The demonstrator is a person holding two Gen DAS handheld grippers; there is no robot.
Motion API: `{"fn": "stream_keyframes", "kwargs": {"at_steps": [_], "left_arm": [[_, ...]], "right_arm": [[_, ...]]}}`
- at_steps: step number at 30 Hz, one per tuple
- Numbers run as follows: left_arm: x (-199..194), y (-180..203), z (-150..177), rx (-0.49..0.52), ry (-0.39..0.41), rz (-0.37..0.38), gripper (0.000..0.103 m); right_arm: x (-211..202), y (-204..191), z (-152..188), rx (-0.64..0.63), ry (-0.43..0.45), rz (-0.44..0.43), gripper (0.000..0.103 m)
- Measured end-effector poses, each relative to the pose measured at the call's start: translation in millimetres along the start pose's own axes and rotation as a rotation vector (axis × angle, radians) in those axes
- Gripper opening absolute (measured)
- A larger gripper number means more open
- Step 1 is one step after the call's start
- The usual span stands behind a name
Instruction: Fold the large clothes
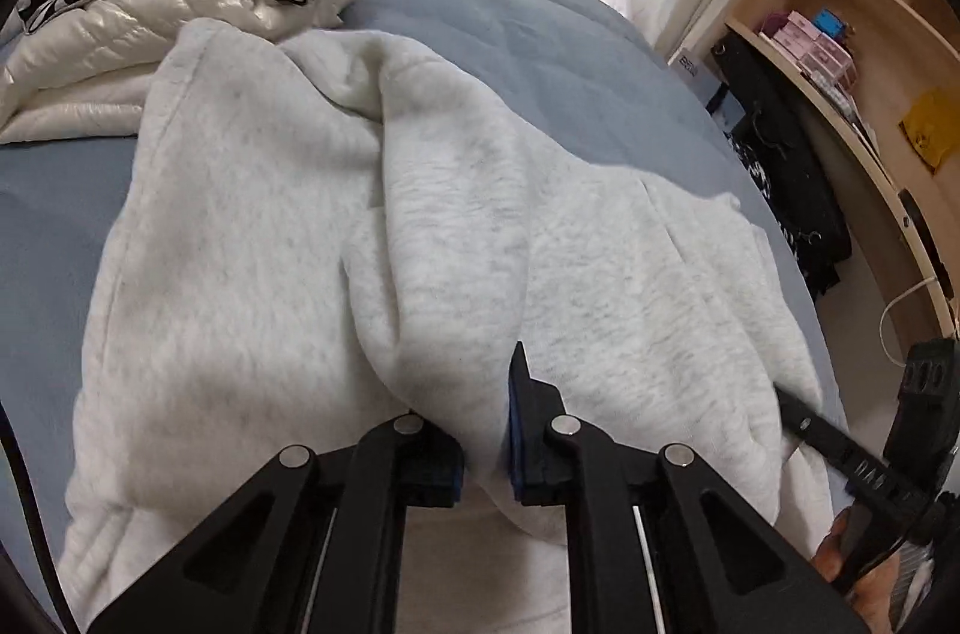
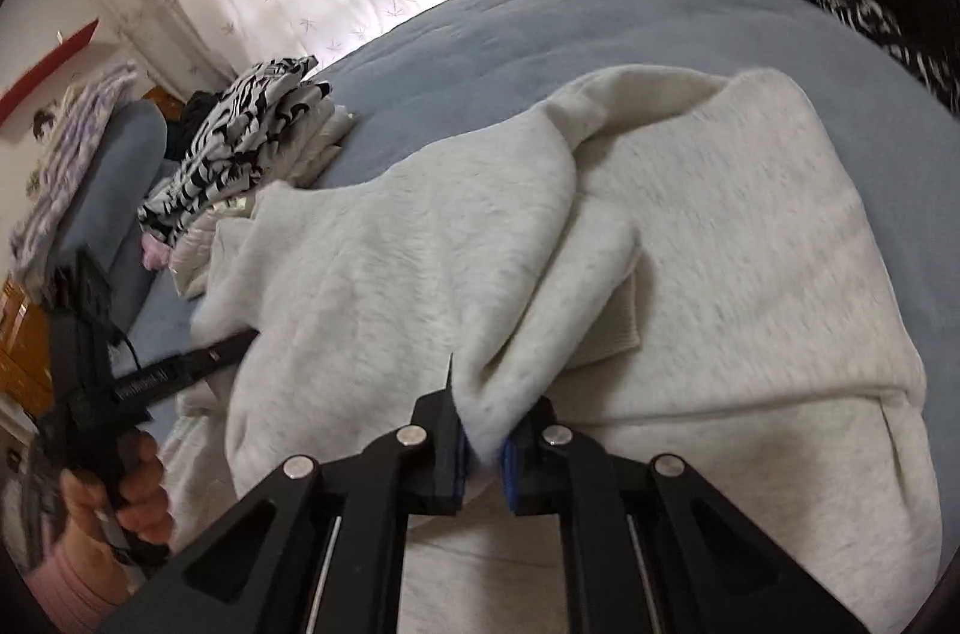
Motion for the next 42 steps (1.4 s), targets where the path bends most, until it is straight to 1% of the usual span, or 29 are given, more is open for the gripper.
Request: {"fn": "stream_keyframes", "kwargs": {"at_steps": [2, 3, 5, 6, 7, 8, 9, 10, 12, 14, 17, 18, 19, 20, 21, 24, 25, 27, 28, 29, 30, 32, 34, 37, 40, 42], "left_arm": [[10.4, -3.5, -0.4, -0.003, -0.018, -0.015, 0.009], [17.2, -5.4, 1.5, 0.002, -0.031, -0.035, 0.011], [18.4, -7.6, 2.9, -0.006, -0.027, -0.051, 0.017], [16.0, -7.8, 3.8, -0.005, -0.021, -0.06, 0.026], [12.0, -8.0, 3.6, -0.001, -0.016, -0.089, 0.039], [5.4, -9.0, 3.0, 0.006, -0.003, -0.125, 0.045], [-0.3, -11.9, 2.5, 0.015, 0.011, -0.149, 0.053], [-8.7, -12.4, 2.0, 0.03, 0.03, -0.167, 0.054], [-24.6, -11.0, 2.1, 0.053, 0.058, -0.184, 0.054], [-41.0, -5.4, 2.2, 0.067, 0.102, -0.211, 0.054], [-57.2, 12.1, 0.3, 0.117, 0.18, -0.279, 0.054], [-58.6, 22.2, -1.4, 0.129, 0.198, -0.281, 0.054], [-59.7, 31.5, -2.9, 0.141, 0.217, -0.273, 0.05], [-60.2, 37.2, -4.3, 0.151, 0.225, -0.262, 0.048], [-54.0, 48.1, -6.1, 0.164, 0.224, -0.248, 0.046], [-25.1, 67.2, -10.1, 0.2, 0.18, -0.221, 0.033], [-14.2, 71.1, -11.3, 0.208, 0.172, -0.226, 0.033], [8.6, 70.7, -16.2, 0.222, 0.167, -0.298, 0.033], [20.6, 67.0, -19.5, 0.223, 0.16, -0.333, 0.032], [29.2, 62.6, -21.6, 0.219, 0.148, -0.35, 0.032], [35.6, 58.8, -23.2, 0.219, 0.143, -0.362, 0.031], [39.3, 59.1, -24.1, 0.259, 0.172, -0.39, 0.03], [41.7, 60.0, -22.8, 0.281, 0.182, -0.404, 0.03], [41.7, 59.4, -24.4, 0.279, 0.181, -0.394, 0.03], [40.0, 60.1, -25.1, 0.279, 0.168, -0.383, 0.029], [30.8, 63.5, -25.7, 0.274, 0.154, -0.359, 0.029]], "right_arm": [[17.9, 3.5, 4.1, 0.013, -0.041, 0.028, 0.008], [26.7, 6.4, 6.9, 0.026, -0.067, 0.03, 0.009], [28.6, 6.5, 7.8, 0.045, -0.075, 0.026, 0.01], [25.3, 8.3, 7.9, 0.053, -0.074, 0.017, 0.016], [20.4, 8.8, 7.1, 0.059, -0.082, 0.022, 0.02], [15.1, 9.2, 7.3, 0.058, -0.088, 0.04, 0.026], [11.5, 11.0, 7.8, 0.051, -0.085, 0.053, 0.029], [4.6, 12.2, 8.2, 0.039, -0.074, 0.067, 0.029], [-10.1, 13.2, 6.6, 0.018, -0.045, 0.088, 0.03], [-26.3, 11.5, 3.7, 0.0, 0.007, 0.119, 0.03], [-40.6, 2.5, -7.1, -0.034, 0.092, 0.185, 0.03], [-43.9, -2.2, -12.3, -0.043, 0.124, 0.192, 0.03], [-45.6, -8.0, -17.7, -0.056, 0.152, 0.178, 0.03], [-45.1, -11.1, -21.6, -0.067, 0.159, 0.165, 0.03], [-39.1, -16.5, -27.5, -0.079, 0.153, 0.152, 0.03], [-13.9, -24.8, -39.0, -0.097, 0.125, 0.118, 0.03], [-5.3, -26.6, -41.7, -0.1, 0.113, 0.113, 0.03], [18.5, -25.7, -46.9, -0.101, 0.09, 0.118, 0.03], [29.4, -22.1, -48.0, -0.105, 0.082, 0.144, 0.03], [43.3, -13.5, -49.3, -0.115, 0.07, 0.199, 0.027], [49.5, -8.3, -49.0, -0.119, 0.067, 0.224, 0.026], [61.1, 5.6, -47.8, -0.14, 0.077, 0.278, 0.026], [62.0, 8.5, -46.3, -0.153, 0.091, 0.285, 0.025], [61.2, 8.4, -46.3, -0.158, 0.093, 0.286, 0.026], [57.4, 9.5, -49.2, -0.125, 0.081, 0.253, 0.026], [44.7, 5.4, -50.2, -0.09, 0.065, 0.229, 0.029]]}}
Point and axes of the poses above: each gripper's, at about its wrist camera, not at the fingertips, and x roughly the way its jaws point, y to its right, z to its underside, the point moved 3 cm from there along x, roughly the way its jaws point, and after that the axes turned 5 degrees about -x, right-handed, at the moved point
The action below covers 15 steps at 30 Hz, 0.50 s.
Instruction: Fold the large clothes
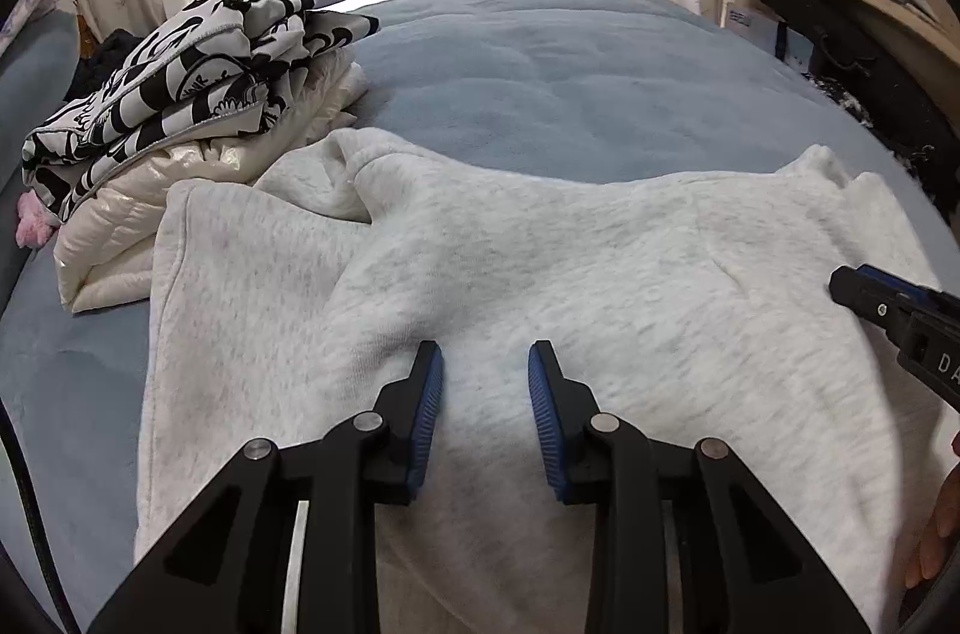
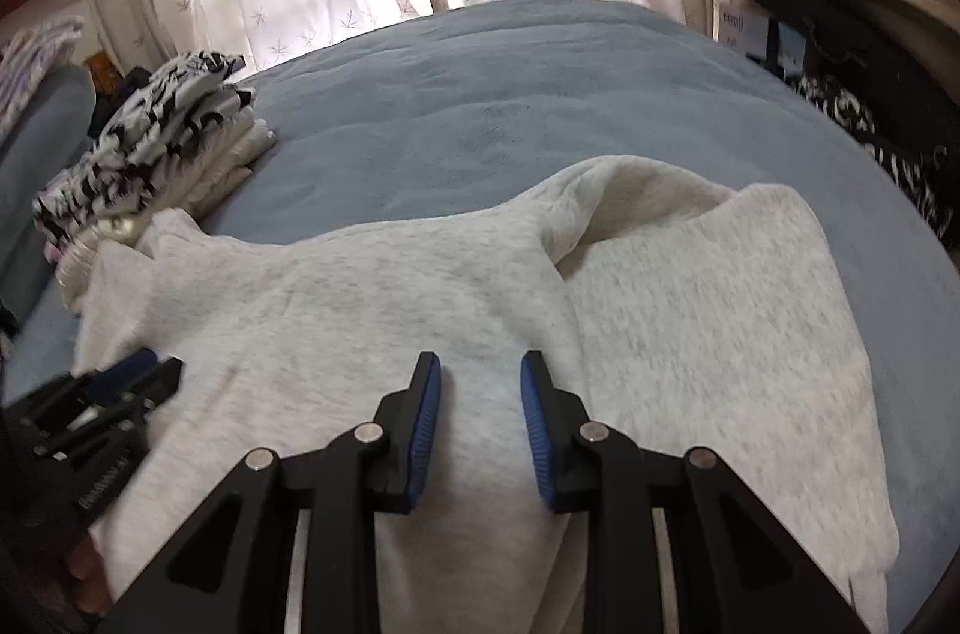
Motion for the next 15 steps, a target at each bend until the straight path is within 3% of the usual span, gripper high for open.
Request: {"fn": "stream_keyframes", "kwargs": {"at_steps": [6, 9, 13, 15], "left_arm": [[-38.8, 0.3, 10.6, -0.047, -0.01, 0.113, 0.034], [-42.9, 9.5, 32.0, -0.052, -0.074, 0.172, 0.035], [-25.1, 12.1, 60.9, -0.044, -0.149, 0.13, 0.035], [-22.9, 10.8, 61.7, -0.058, -0.152, 0.134, 0.035]], "right_arm": [[-43.9, -29.7, 7.6, -0.01, -0.001, -0.119, 0.029], [-45.3, -49.8, 26.4, -0.045, -0.05, -0.149, 0.029], [-20.4, -56.2, 58.0, -0.055, -0.161, -0.13, 0.029], [-17.8, -52.6, 63.6, -0.032, -0.156, -0.15, 0.029]]}}
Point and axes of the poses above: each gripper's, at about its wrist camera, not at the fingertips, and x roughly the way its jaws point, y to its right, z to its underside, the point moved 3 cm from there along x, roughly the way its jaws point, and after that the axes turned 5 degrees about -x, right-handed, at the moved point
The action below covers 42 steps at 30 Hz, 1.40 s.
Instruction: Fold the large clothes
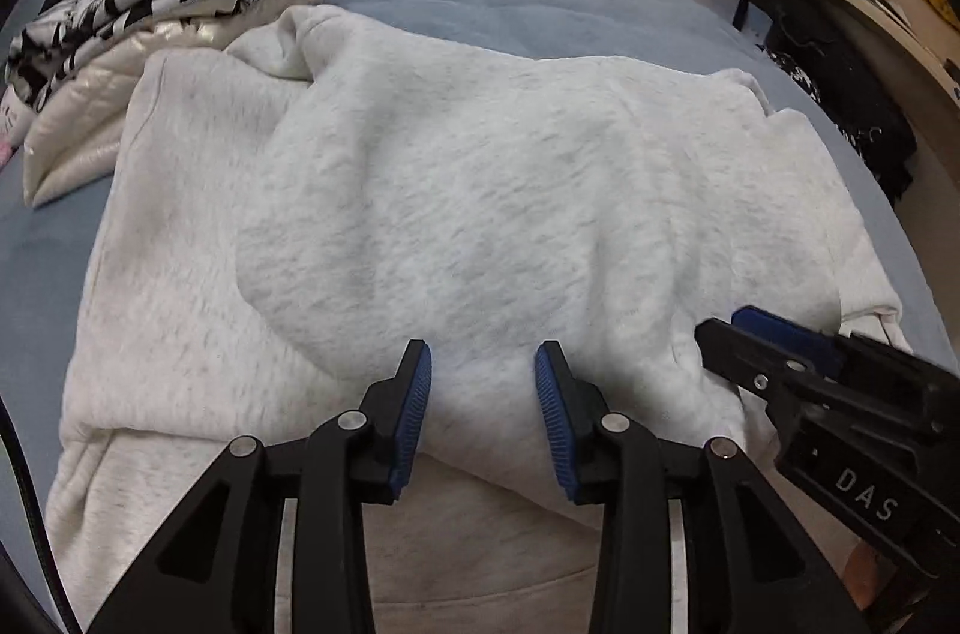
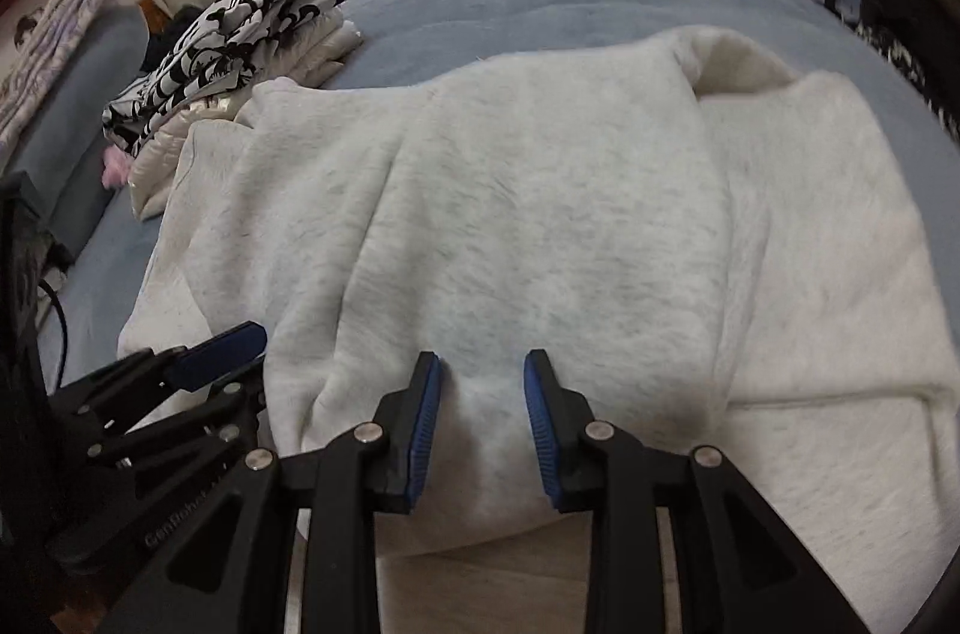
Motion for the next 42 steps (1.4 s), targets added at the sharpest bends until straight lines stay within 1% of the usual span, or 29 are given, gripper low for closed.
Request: {"fn": "stream_keyframes", "kwargs": {"at_steps": [2, 4, 6, 8, 13, 15, 19, 24, 26, 28, 31, 38, 40, 42], "left_arm": [[0.1, 0.5, -1.3, 0.005, -0.004, -0.007, 0.035], [-2.2, 1.5, -3.2, 0.011, -0.002, -0.021, 0.036], [-9.9, 3.5, 1.6, 0.004, -0.005, -0.028, 0.04], [-18.8, 0.9, 4.4, -0.013, -0.007, -0.02, 0.041], [-45.7, -10.3, 14.0, -0.044, -0.005, -0.02, 0.043], [-60.6, -14.4, 19.5, -0.05, 0.005, -0.023, 0.043], [-90.9, -19.5, 32.1, -0.057, 0.035, -0.036, 0.043], [-133.0, -28.1, 48.8, -0.053, 0.075, -0.056, 0.044], [-148.7, -34.5, 54.5, -0.057, 0.091, -0.06, 0.046], [-163.4, -38.9, 61.0, -0.063, 0.108, -0.067, 0.052], [-185.0, -47.7, 72.1, -0.066, 0.135, -0.086, 0.053], [-221.3, -68.0, 99.1, -0.088, 0.168, -0.12, 0.055], [-225.7, -71.2, 106.6, -0.094, 0.17, -0.129, 0.061], [-229.6, -75.2, 114.6, -0.101, 0.172, -0.135, 0.064]], "right_arm": [[-1.0, 0.8, 1.1, 0.01, -0.004, -0.005, 0.029], [-2.1, -1.7, 3.7, 0.002, -0.015, 0.012, 0.029], [-2.7, -3.7, 7.4, -0.009, -0.033, 0.032, 0.03], [-7.3, -3.6, 9.9, 0.001, -0.054, 0.039, 0.03], [-35.9, -2.5, 19.8, 0.058, -0.046, 0.015, 0.03], [-48.0, -4.3, 26.6, 0.059, -0.043, 0.017, 0.029], [-73.2, -10.5, 38.5, 0.06, -0.02, 0.003, 0.029], [-108.6, -18.0, 52.8, 0.059, 0.028, -0.006, 0.029], [-123.9, -21.2, 58.4, 0.06, 0.05, -0.01, 0.029], [-137.4, -23.7, 63.2, 0.056, 0.072, -0.012, 0.029], [-155.5, -26.8, 70.0, 0.046, 0.097, -0.012, 0.029], [-189.6, -22.5, 100.4, 0.048, 0.13, -0.001, 0.029], [-197.4, -19.4, 111.3, 0.057, 0.138, 0.0, 0.029], [-202.0, -16.5, 119.6, 0.063, 0.142, 0.003, 0.029]]}}
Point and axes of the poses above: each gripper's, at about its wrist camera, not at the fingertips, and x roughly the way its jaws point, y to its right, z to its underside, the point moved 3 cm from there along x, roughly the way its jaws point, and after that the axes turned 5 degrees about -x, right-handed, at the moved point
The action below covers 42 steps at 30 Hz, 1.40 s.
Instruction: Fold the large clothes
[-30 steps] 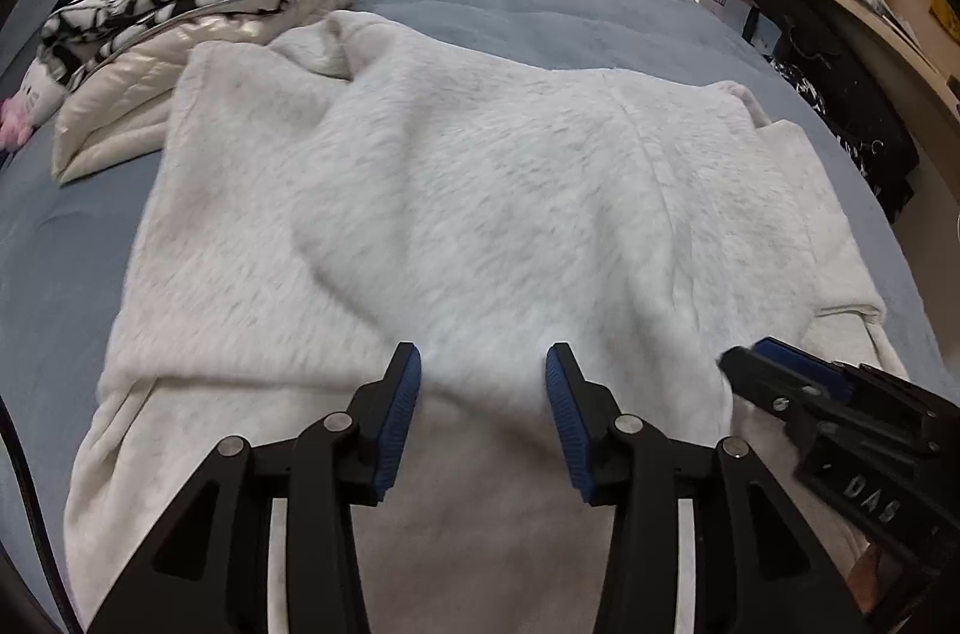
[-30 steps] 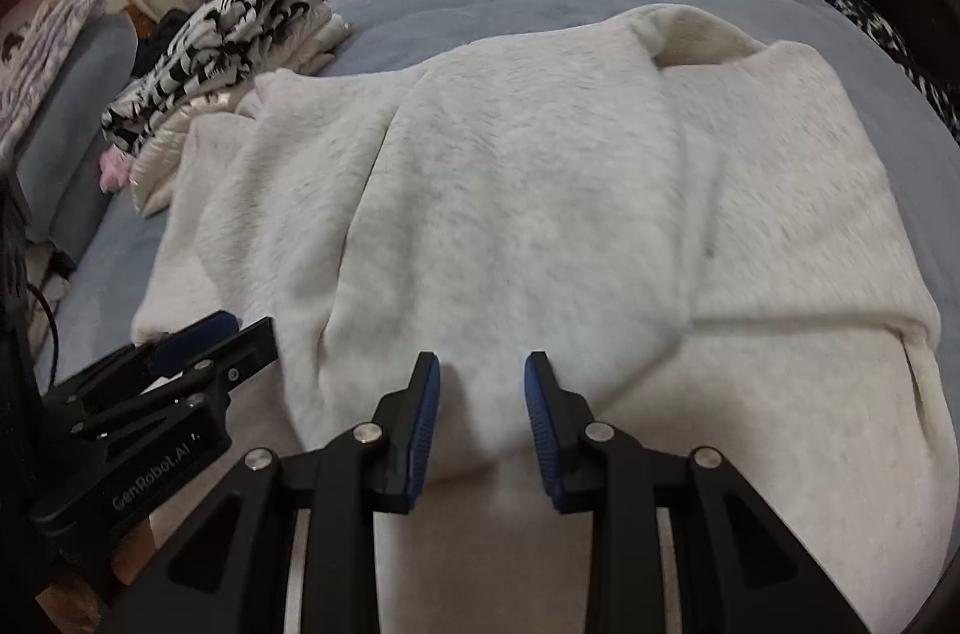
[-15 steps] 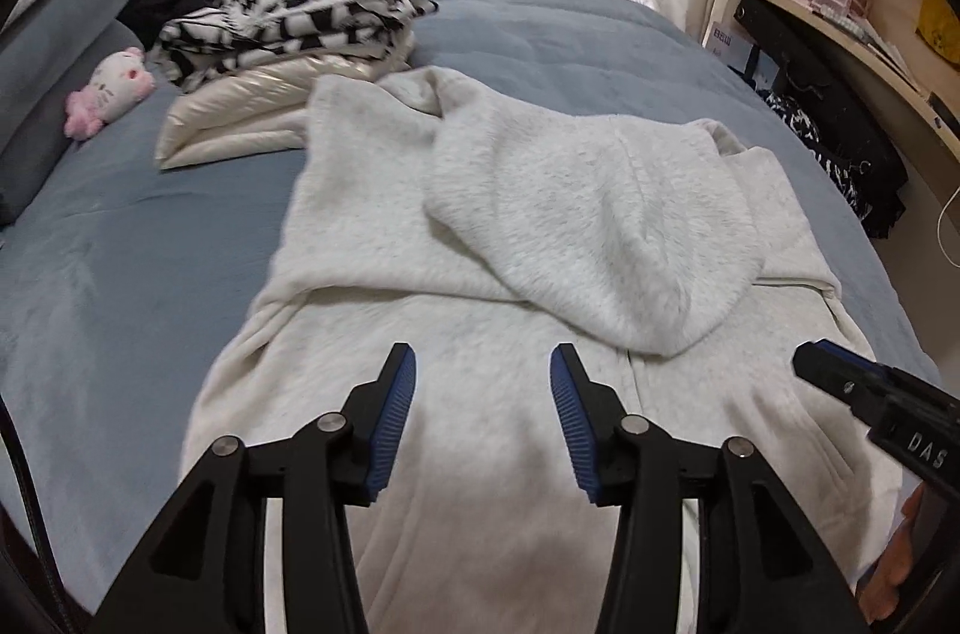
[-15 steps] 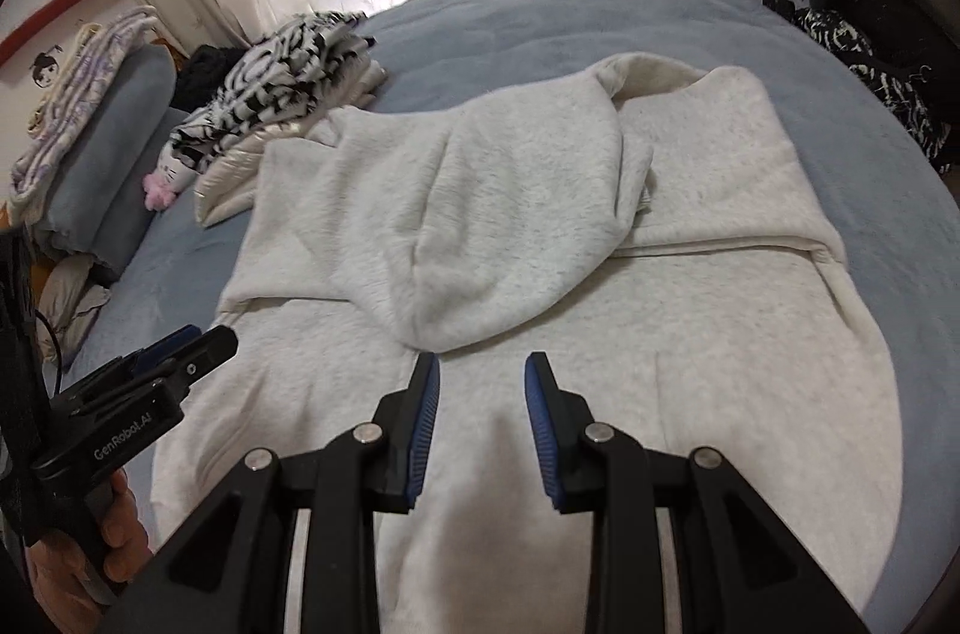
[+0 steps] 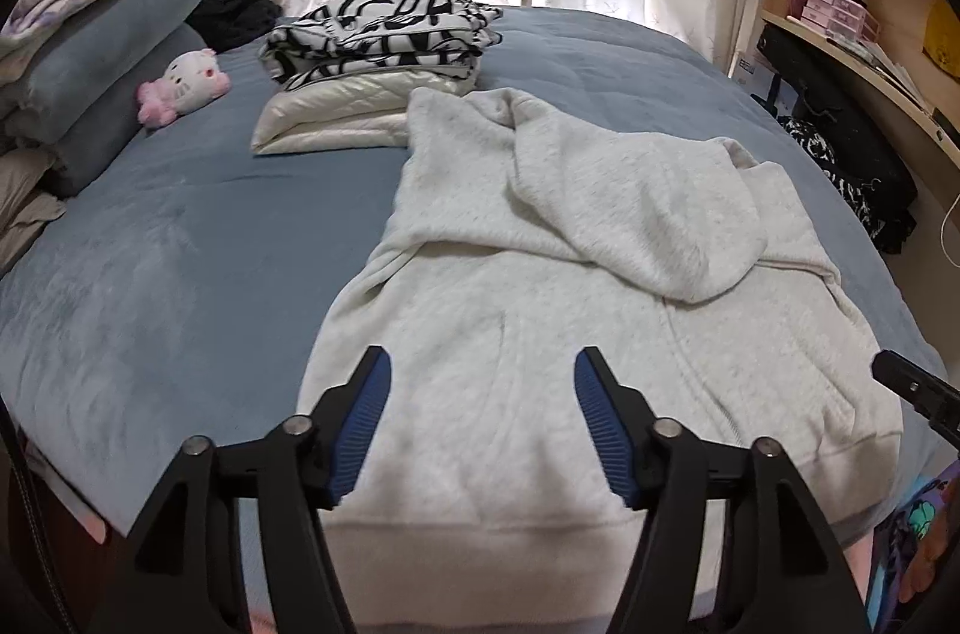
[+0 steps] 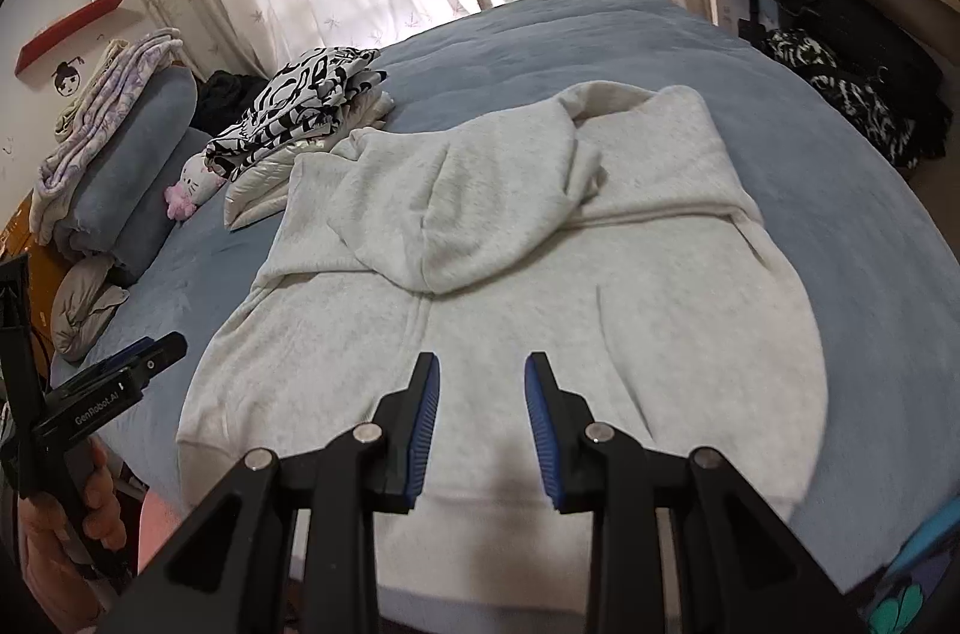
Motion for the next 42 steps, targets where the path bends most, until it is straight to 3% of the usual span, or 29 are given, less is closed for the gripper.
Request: {"fn": "stream_keyframes", "kwargs": {"at_steps": [4, 7, 12, 18, 24, 32, 37, 42], "left_arm": [[-2.5, -9.8, 12.6, -0.001, -0.004, -0.009, 0.066], [-0.7, -20.5, 18.5, -0.024, -0.01, -0.003, 0.076], [9.3, -55.4, 31.5, -0.11, -0.036, 0.024, 0.079], [36.0, -104.2, 56.9, -0.295, -0.137, 0.117, 0.08], [51.5, -114.4, 71.4, -0.345, -0.145, 0.17, 0.08], [72.4, -103.5, 66.5, -0.329, -0.137, 0.235, 0.08], [88.1, -93.7, 64.1, -0.31, -0.132, 0.242, 0.087], [97.6, -82.5, 60.1, -0.267, -0.123, 0.241, 0.087]], "right_arm": [[-7.4, 12.0, 16.6, 0.044, -0.003, -0.02, 0.03], [-10.1, 23.5, 26.6, 0.069, 0.002, -0.02, 0.038], [-14.5, 47.6, 37.4, 0.109, 0.005, -0.006, 0.055], [-19.7, 93.1, 55.1, 0.157, -0.008, 0.057, 0.056], [-23.5, 126.1, 68.7, 0.251, -0.011, 0.049, 0.056], [-11.3, 145.8, 81.0, 0.354, -0.004, -0.08, 0.056], [5.5, 142.0, 81.1, 0.368, -0.004, -0.195, 0.057], [19.7, 139.3, 78.7, 0.37, 0.013, -0.248, 0.058]]}}
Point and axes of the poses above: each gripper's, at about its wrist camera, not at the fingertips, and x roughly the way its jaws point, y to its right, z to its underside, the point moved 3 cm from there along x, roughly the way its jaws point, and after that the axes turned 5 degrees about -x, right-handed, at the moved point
